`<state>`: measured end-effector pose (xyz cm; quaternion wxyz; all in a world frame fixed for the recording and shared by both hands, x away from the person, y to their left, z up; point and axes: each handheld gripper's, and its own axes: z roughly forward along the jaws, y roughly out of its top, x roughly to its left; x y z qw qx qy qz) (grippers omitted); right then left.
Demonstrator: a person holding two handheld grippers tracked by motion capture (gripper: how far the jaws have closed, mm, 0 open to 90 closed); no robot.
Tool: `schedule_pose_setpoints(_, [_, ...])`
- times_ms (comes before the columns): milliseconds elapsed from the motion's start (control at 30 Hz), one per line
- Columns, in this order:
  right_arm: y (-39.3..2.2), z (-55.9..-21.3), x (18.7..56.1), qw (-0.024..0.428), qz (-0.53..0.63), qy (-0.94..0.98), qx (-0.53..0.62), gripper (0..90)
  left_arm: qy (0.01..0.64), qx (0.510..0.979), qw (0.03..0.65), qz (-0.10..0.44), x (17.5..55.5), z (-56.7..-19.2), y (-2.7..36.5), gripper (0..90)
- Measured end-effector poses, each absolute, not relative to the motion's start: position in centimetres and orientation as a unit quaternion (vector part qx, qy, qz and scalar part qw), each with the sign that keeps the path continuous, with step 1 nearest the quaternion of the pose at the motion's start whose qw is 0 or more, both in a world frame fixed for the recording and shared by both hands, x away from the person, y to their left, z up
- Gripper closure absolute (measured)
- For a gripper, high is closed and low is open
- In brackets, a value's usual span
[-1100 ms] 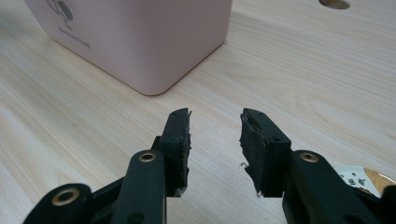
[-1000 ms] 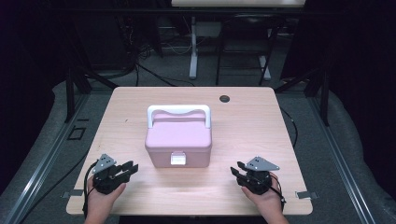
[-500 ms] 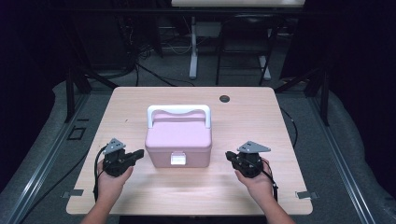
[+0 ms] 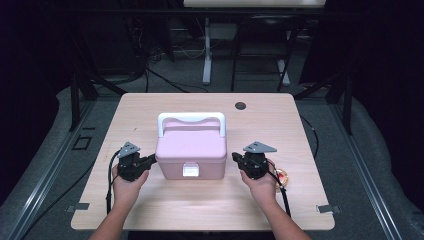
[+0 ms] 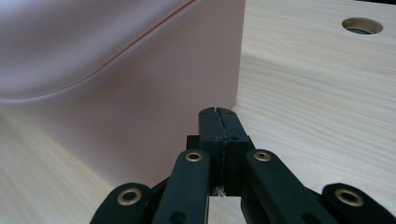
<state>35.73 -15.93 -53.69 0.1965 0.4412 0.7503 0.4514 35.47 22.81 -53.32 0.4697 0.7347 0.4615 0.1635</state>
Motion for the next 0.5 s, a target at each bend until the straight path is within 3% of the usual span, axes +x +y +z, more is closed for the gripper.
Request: schedule_pose_setpoints(500, [-14.5, -54.4, 36.5, 0.194, 0.45, 0.751, 0.441, 90.0, 0.457, 0.731, 0.48, 0.162, 35.8, -53.8, 22.5, 90.0])
